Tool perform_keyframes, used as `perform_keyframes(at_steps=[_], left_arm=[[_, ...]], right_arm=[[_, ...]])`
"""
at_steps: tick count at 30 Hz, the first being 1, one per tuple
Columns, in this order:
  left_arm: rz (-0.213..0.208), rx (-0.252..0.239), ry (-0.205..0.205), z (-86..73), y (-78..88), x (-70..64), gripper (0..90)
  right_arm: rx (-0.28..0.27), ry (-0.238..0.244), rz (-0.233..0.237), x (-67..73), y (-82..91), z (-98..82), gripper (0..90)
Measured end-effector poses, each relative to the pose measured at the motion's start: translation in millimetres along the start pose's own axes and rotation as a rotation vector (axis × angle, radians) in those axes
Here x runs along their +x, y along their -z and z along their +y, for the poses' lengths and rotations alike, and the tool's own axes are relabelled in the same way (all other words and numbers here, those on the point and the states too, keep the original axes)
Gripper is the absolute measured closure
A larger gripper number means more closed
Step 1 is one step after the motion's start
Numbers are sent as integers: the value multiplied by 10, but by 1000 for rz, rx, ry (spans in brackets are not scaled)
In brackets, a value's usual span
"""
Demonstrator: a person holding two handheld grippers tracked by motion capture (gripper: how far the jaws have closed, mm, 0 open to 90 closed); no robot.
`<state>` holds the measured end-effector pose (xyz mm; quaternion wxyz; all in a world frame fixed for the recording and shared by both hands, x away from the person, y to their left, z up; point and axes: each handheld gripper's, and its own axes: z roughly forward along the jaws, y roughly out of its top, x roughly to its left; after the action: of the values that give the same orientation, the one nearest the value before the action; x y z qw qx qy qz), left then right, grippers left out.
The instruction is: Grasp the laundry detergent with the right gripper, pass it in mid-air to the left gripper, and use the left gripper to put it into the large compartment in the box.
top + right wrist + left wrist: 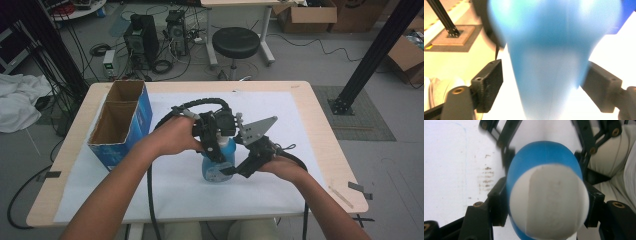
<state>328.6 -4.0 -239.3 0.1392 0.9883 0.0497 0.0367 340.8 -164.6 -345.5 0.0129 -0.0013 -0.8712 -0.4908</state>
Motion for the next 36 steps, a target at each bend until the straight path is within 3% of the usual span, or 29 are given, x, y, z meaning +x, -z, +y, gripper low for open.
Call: perform_keyframes(at_steps=[3,5,7,11,13,17,20,26,29,36], left_arm=[[23,-22,42,-51,60,10,380],[41,-10,57,-81,102,22,380],[60,-7,97,-121,153,27,380],[92,2,232,-206,305,104,380],[129,11,285,-230,364,127,380],[191,37,368,-273,457,160,381],[203,47,449,-313,525,200,381],[256,30,615,-429,685,273,381],[289,13,694,-489,764,307,381],[349,31,819,-615,933,382,381]], right_arm=[[25,-34,-36,-3,127,-91,162],[37,-70,-60,-25,224,-161,158],[63,-104,-79,-51,318,-231,153],[102,-145,-115,-60,537,-299,152],[117,-164,-128,-54,630,-316,152],[185,-170,-155,-39,773,-346,155],[221,-181,-175,-32,896,-356,158],[364,-188,-198,-44,1116,-317,160],[405,-210,-203,-76,1194,-319,159],[472,-213,-242,-139,1332,-372,168]])
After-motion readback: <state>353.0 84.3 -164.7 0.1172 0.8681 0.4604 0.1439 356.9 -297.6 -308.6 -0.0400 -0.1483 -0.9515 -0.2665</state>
